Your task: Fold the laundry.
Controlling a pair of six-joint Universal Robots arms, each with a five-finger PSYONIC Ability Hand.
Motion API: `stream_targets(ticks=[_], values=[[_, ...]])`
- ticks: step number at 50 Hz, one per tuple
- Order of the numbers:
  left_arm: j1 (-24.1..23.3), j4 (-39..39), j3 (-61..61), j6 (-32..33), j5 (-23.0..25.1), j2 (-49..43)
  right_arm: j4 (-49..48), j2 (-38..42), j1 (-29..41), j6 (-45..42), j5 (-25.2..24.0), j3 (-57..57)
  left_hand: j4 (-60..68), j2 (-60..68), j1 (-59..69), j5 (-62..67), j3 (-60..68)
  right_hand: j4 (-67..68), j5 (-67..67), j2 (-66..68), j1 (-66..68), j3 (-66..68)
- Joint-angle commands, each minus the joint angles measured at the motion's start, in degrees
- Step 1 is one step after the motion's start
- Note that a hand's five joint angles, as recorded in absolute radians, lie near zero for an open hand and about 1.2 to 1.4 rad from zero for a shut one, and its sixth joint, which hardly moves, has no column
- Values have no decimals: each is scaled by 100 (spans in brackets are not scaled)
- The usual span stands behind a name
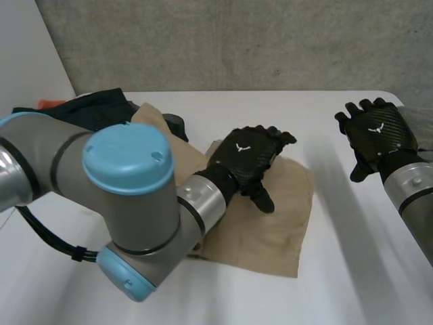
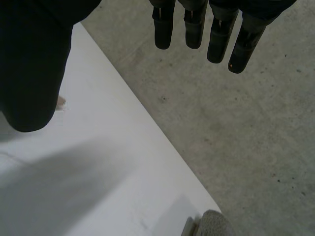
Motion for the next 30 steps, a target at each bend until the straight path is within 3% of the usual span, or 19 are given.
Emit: stream_targets(ticks=[1, 12, 18, 23, 30], values=[[803, -42, -470, 312, -461, 704, 736, -171, 74, 8, -140, -12, -621, -578, -148, -519, -606, -324, -367, -268, -148, -186], [1990, 37, -1393, 981, -462, 1355, 2670, -295, 601, 1229, -651, -92, -654, -611, -182, -553, -640, -324, -367, -268, -148, -186], [2307, 37, -1552, 981, -453, 1338, 1943, -23, 1207, 1353, -580, 383, -705, -662, -232, -603, -690, -301, -344, -245, -125, -163], [2342, 46, -1613, 981, -453, 1294, 1634, 486, 1471, 1335, -405, 620, -722, -679, -249, -620, -707, 424, 381, 480, 600, 562], [2342, 177, -1648, 972, -453, 1285, 1291, 575, 1717, 1309, -220, 814, -722, -679, -249, -620, -707, 1249, 1206, 1304, 1424, 1387]])
